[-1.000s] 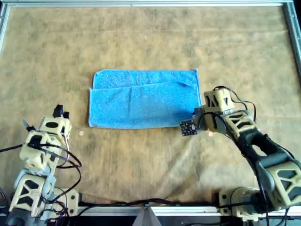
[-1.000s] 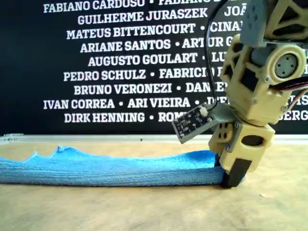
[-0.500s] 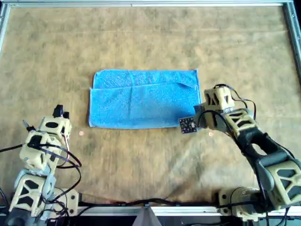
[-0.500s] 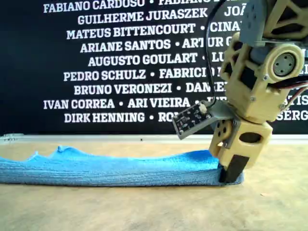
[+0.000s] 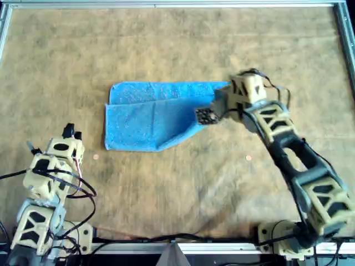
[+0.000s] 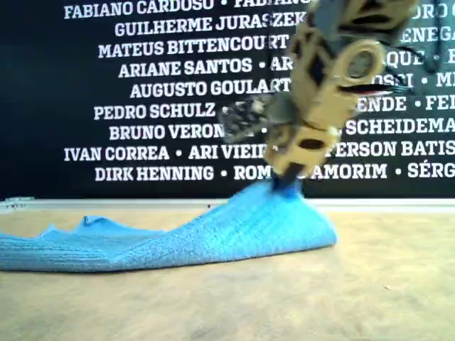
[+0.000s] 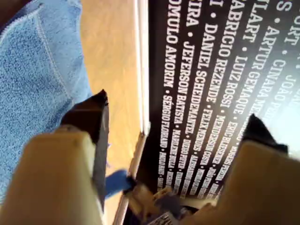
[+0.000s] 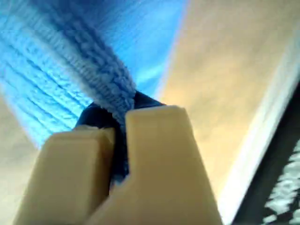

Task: Fold a cloth

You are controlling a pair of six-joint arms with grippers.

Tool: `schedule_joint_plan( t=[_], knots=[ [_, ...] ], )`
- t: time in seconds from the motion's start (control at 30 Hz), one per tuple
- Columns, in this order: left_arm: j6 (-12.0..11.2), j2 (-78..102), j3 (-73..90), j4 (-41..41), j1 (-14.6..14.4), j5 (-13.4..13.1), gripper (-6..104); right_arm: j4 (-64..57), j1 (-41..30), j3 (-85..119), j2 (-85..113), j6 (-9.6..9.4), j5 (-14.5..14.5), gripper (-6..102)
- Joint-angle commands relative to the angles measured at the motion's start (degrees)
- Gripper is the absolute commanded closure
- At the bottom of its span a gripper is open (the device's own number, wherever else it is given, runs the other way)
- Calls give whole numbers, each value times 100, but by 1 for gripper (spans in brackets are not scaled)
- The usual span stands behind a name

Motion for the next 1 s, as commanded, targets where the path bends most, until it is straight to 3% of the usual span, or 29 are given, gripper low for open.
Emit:
schedule_joint_plan(
  t=[0.0, 0.33, 0.73, 0.97],
  knots=[
    [26, 88, -114, 9, 141, -44, -3, 18, 466, -1327, -475, 35, 18, 94],
    [26, 88, -114, 9, 141, -44, -3, 97, 1635, -4482, -2391, 26, 18, 94],
    [26, 88, -114, 9, 141, -44, -3, -44, 2874, -6891, -4307, -62, -62, 94],
    [26, 88, -114, 9, 141, -44, -3, -1195, 3050, -7831, -5528, -62, -9, 93]
  ],
)
